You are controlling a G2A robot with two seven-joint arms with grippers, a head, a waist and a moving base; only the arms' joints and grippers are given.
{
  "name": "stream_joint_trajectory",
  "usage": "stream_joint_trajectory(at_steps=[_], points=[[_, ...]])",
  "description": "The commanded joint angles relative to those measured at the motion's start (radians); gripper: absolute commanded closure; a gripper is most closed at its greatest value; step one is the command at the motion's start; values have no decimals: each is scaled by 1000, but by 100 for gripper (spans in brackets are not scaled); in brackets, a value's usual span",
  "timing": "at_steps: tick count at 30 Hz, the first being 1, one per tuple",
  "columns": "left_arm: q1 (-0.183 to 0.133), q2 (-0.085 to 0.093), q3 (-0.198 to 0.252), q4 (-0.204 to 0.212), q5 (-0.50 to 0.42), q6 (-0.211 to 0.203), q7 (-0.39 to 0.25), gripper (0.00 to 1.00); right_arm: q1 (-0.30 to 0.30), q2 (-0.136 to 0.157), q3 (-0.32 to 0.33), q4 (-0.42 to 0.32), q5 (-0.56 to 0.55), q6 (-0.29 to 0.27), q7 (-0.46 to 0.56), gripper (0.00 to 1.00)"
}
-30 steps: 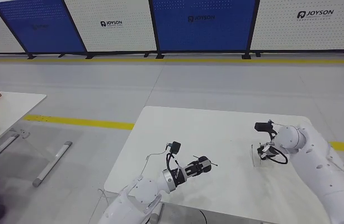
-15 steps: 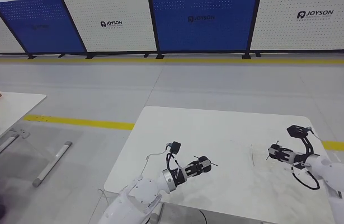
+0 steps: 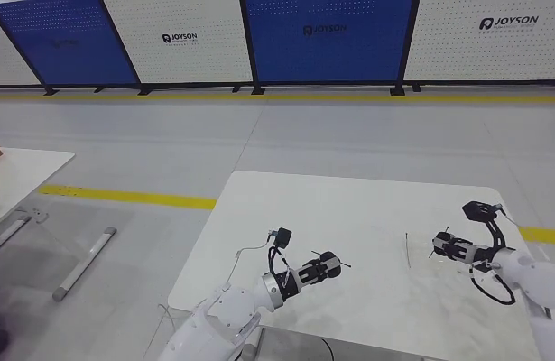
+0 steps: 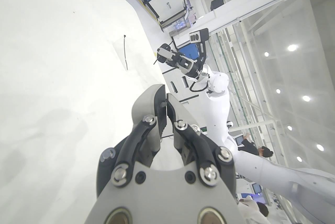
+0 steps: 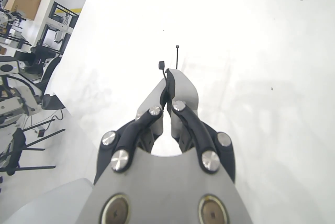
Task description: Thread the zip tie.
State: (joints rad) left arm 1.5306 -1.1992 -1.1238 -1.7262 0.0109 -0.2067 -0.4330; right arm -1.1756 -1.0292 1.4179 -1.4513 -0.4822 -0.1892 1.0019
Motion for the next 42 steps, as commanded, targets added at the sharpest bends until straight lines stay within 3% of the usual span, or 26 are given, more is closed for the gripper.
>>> stream_joint_trajectory(at_steps=[1, 8, 11, 17, 19, 42], points=[[0, 0, 0, 0, 0, 0, 0, 100, 0, 0, 0, 0, 0, 0, 0, 100], [0, 0, 0, 0, 0, 0, 0, 100, 0, 0, 0, 0, 0, 0, 0, 100], [0, 0, 0, 0, 0, 0, 0, 100, -8, 1, 17, -25, 26, -22, -59, 100], [0, 0, 0, 0, 0, 0, 0, 100, -44, 10, 77, -110, 210, -151, -30, 100], [0, 0, 0, 0, 0, 0, 0, 100, -40, 12, 50, -142, 232, -151, 31, 100], [0, 0, 0, 0, 0, 0, 0, 100, -40, 12, 50, -142, 232, -151, 31, 100]])
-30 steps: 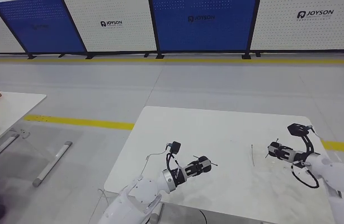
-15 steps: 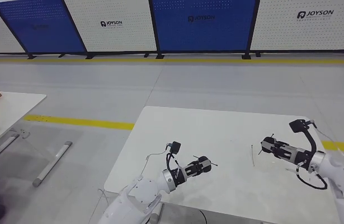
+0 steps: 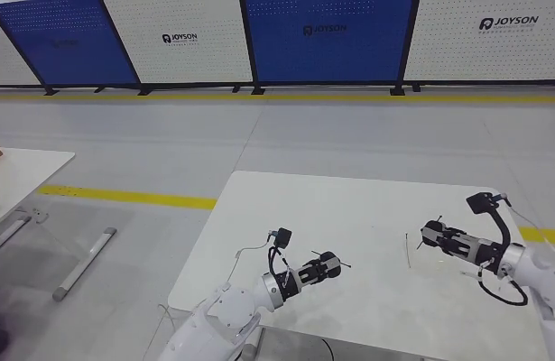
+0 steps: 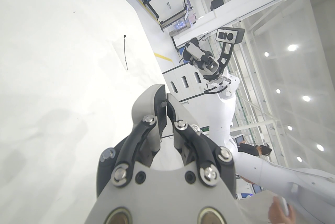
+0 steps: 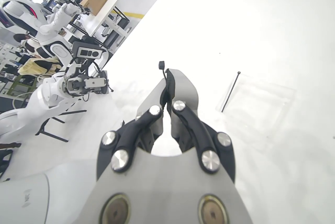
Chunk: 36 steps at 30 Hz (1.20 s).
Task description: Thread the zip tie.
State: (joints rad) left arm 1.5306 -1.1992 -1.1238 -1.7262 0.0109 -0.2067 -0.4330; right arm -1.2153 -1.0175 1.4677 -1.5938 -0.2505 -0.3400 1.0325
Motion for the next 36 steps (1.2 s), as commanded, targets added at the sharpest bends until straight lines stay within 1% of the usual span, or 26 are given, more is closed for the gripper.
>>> stream_joint_trajectory(at_steps=[1, 17, 18, 20, 21, 22, 24, 26, 27, 28, 29, 36], points=[[0, 0, 0, 0, 0, 0, 0, 100, 0, 0, 0, 0, 0, 0, 0, 100], [0, 0, 0, 0, 0, 0, 0, 100, 0, 0, 0, 0, 0, 0, 0, 100], [0, 0, 0, 0, 0, 0, 0, 100, -4, -1, 1, -1, 4, 5, -23, 100], [-1, -1, -3, 5, -17, 4, 21, 100, -19, -6, -15, -12, 33, 4, -87, 100], [-2, -1, -10, 6, -19, -2, 41, 100, -25, -9, -23, -17, 34, 8, -126, 100], [-1, -1, -16, 7, -12, -10, 72, 100, -36, -14, -45, -33, 45, 4, -168, 100], [1, -2, -20, 0, 3, -25, 124, 100, -53, -20, -72, -53, 30, 8, -241, 100], [-6, -4, -10, -7, 51, -34, 177, 100, -67, -28, -112, -76, 8, 24, -310, 100], [-10, -6, -3, -7, 82, -31, 201, 100, -70, -31, -128, -81, -5, 32, -340, 100], [-18, -8, 7, -1, 127, -17, 235, 100, -70, -34, -149, -81, -27, 46, -365, 100], [-21, -8, 11, 1, 139, -12, 242, 100, -69, -35, -155, -80, -35, 50, -363, 100], [-21, -8, 11, 1, 139, -12, 242, 100, -69, -35, -155, -80, -35, 50, -363, 100]])
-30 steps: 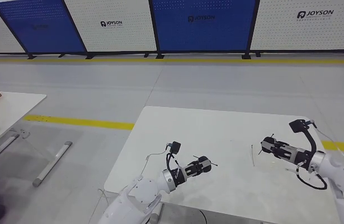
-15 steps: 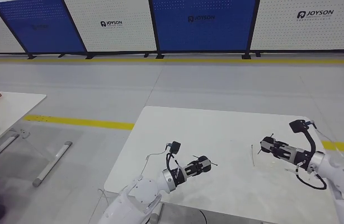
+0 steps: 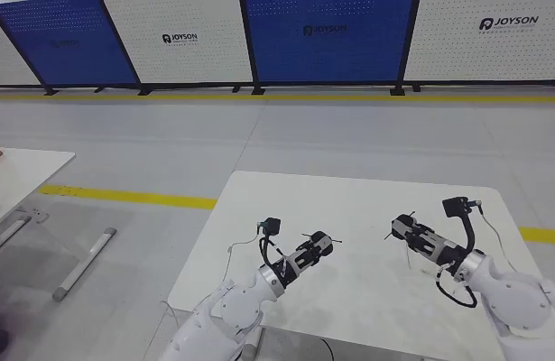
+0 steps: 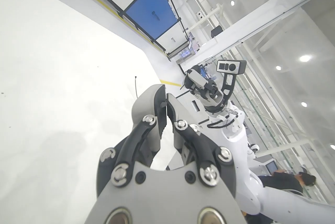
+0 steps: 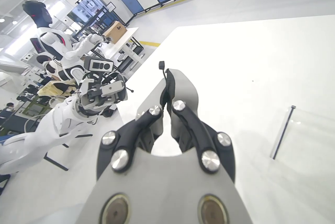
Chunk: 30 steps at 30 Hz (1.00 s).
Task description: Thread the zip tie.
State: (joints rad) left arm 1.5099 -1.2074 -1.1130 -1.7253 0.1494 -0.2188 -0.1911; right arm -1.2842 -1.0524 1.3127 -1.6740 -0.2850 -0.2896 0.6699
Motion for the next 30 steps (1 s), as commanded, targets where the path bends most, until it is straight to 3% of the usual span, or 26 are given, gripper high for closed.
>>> stream_joint_trajectory(at_steps=[1, 6, 8, 13, 26, 30], points=[[0, 0, 0, 0, 0, 0, 0, 100, 0, 0, 0, 0, 0, 0, 0, 100], [-8, -3, 7, -1, 4, 9, 20, 100, -12, -5, -6, -5, 51, -22, -53, 100], [-20, -7, 15, 3, 17, 18, 67, 100, -31, -13, -35, -12, 87, -49, -110, 100], [-56, -24, 59, 26, 48, 44, 186, 100, -44, -35, -122, -16, -3, -47, -303, 100], [-58, -25, 63, 27, 47, 46, 188, 100, -40, -39, -136, -9, -1, -35, -310, 100], [-58, -25, 63, 27, 47, 46, 188, 100, -49, -53, -167, -16, 22, -4, -405, 100]])
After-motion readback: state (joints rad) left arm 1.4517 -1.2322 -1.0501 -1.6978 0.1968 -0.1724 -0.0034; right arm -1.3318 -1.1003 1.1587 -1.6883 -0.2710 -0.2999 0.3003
